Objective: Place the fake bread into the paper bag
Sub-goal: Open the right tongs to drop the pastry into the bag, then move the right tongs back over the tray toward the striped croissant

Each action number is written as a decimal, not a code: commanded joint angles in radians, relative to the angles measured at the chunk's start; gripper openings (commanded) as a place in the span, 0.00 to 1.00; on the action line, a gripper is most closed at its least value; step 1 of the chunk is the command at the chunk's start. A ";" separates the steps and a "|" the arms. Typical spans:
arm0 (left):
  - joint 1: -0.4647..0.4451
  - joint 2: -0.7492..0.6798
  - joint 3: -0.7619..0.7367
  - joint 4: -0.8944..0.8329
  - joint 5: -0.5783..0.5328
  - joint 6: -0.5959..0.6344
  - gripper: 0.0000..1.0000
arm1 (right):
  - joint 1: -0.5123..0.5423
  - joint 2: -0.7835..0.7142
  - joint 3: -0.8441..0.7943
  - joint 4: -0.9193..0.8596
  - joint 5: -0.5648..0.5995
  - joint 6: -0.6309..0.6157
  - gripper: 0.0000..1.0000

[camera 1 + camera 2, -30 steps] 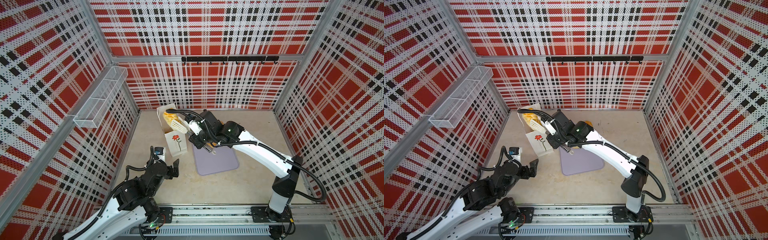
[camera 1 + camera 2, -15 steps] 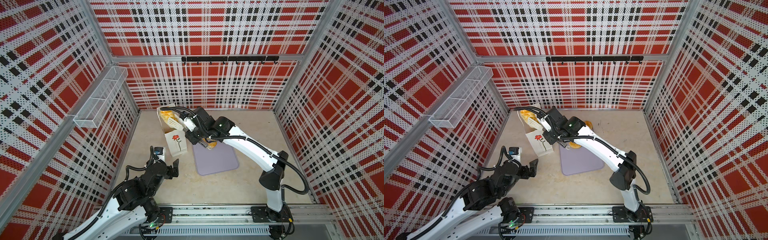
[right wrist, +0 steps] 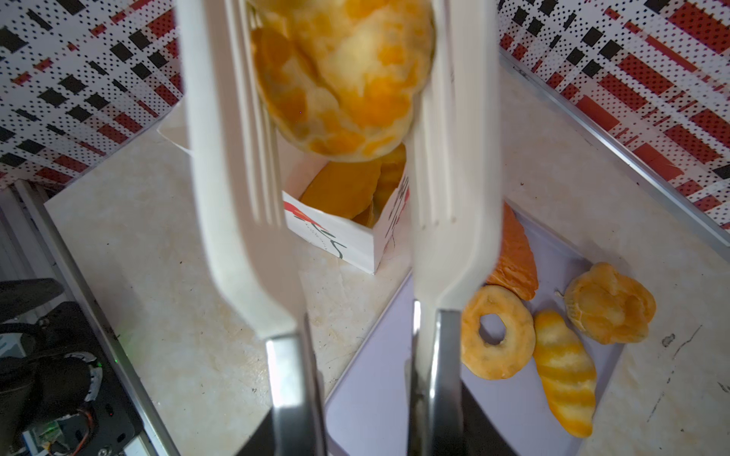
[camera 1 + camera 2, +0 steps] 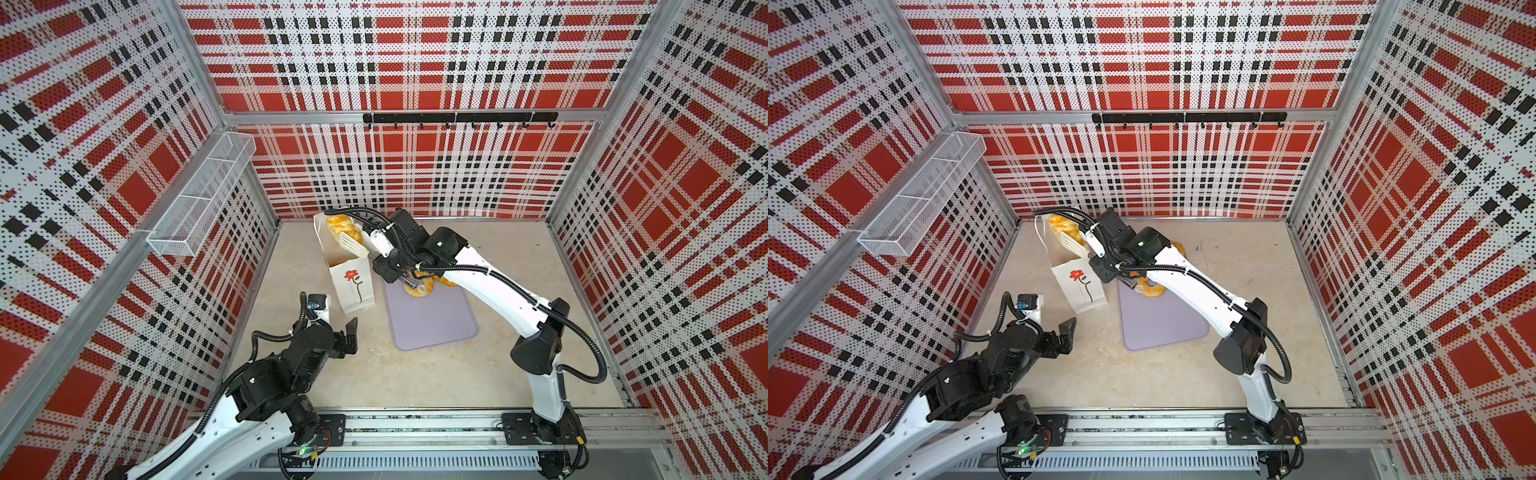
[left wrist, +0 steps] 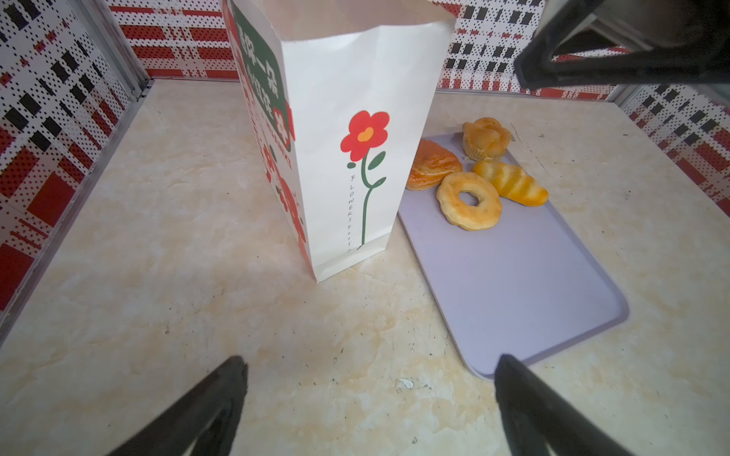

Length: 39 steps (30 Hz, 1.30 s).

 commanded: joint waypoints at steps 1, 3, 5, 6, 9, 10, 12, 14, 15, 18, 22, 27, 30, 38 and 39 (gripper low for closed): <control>0.008 -0.008 0.001 -0.008 -0.007 -0.014 0.99 | -0.001 0.019 0.055 0.024 0.014 -0.015 0.55; 0.008 -0.009 0.002 -0.008 -0.004 -0.016 0.99 | -0.002 0.016 0.065 0.014 0.020 -0.018 0.57; 0.008 -0.007 0.003 -0.008 0.002 -0.019 0.99 | -0.001 0.004 0.064 0.011 0.023 -0.021 0.61; 0.008 -0.006 0.004 -0.008 0.005 -0.021 0.99 | -0.001 -0.006 0.061 0.007 0.026 -0.022 0.61; 0.008 0.001 0.005 -0.008 0.008 -0.027 0.99 | 0.000 -0.048 0.029 0.009 0.036 -0.024 0.61; 0.008 0.004 0.004 -0.006 0.009 -0.028 0.99 | -0.001 -0.066 0.006 0.014 0.037 -0.024 0.60; 0.007 0.008 0.004 -0.006 0.014 -0.033 0.99 | -0.001 -0.111 -0.046 0.030 0.042 -0.023 0.60; 0.005 0.012 0.004 -0.005 0.020 -0.043 0.99 | 0.000 -0.158 -0.104 0.048 0.055 -0.021 0.60; 0.001 0.013 0.007 -0.005 0.023 -0.048 1.00 | -0.001 -0.185 -0.136 0.053 0.064 -0.020 0.59; -0.027 0.018 0.013 -0.005 0.021 -0.058 0.99 | -0.001 -0.253 -0.221 0.063 0.090 -0.016 0.58; -0.088 0.028 0.008 -0.002 -0.038 -0.083 0.99 | -0.004 -0.344 -0.353 0.088 0.140 -0.002 0.58; -0.169 0.068 0.010 0.018 -0.105 -0.110 0.99 | -0.024 -0.441 -0.505 0.104 0.156 0.035 0.58; -0.217 0.100 0.010 0.038 -0.144 -0.120 0.99 | -0.043 -0.501 -0.599 0.118 0.161 0.060 0.58; -0.254 0.176 0.007 0.118 -0.152 -0.105 0.99 | -0.126 -0.631 -0.830 0.136 0.172 0.106 0.57; -0.254 0.187 0.010 0.130 -0.143 -0.099 0.99 | -0.137 -0.644 -0.854 0.140 0.174 0.109 0.57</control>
